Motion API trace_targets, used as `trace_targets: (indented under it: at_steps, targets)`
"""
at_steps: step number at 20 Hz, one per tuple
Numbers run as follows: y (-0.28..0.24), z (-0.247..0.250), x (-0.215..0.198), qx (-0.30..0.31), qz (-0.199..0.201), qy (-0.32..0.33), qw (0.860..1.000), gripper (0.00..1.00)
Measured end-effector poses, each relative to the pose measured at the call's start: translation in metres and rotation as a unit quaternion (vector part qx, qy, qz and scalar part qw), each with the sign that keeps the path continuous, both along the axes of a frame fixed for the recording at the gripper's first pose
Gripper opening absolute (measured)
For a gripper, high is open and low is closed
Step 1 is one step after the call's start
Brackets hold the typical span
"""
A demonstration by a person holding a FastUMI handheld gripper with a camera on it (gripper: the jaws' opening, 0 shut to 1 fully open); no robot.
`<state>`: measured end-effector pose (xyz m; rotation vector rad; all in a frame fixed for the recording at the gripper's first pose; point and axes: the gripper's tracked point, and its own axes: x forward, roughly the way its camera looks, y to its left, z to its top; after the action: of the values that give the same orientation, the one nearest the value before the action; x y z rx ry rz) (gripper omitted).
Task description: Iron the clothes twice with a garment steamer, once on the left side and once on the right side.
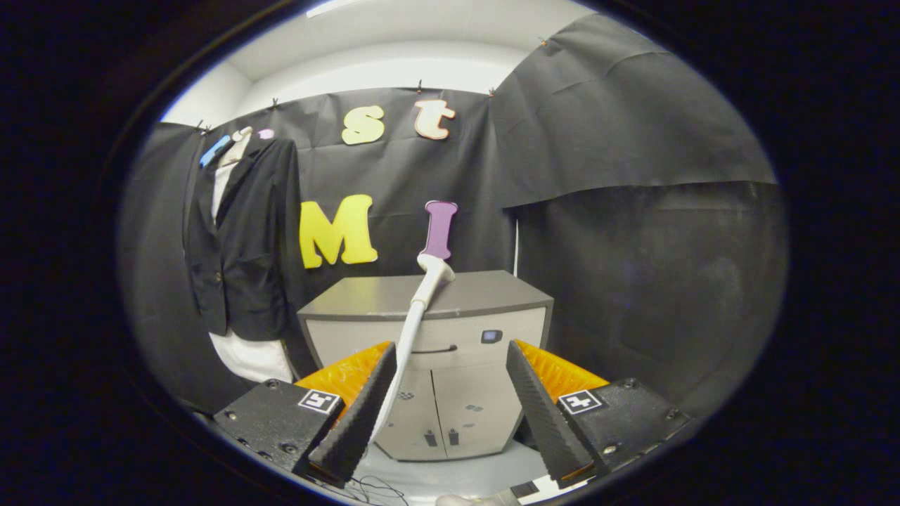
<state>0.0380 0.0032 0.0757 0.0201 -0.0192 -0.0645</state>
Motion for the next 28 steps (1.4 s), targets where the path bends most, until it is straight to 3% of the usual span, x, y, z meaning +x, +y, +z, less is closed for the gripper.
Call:
trace_targets:
  at_steps: [6, 15, 20, 25, 28]
  targets:
    - [-0.011, 0.029, 0.101, -0.002, 0.014, 0.026, 1.000, 0.98]
    - [0.012, 0.039, 0.251, -0.004, 0.085, 0.079, 0.993, 0.98]
    - [0.024, 0.024, 0.298, -0.001, 0.119, 0.114, 0.986, 0.97]
    - [0.038, 0.012, 0.316, 0.015, 0.151, 0.141, 0.978, 0.95]
    - [0.046, 0.002, 0.323, 0.031, 0.162, 0.160, 0.973, 0.79]
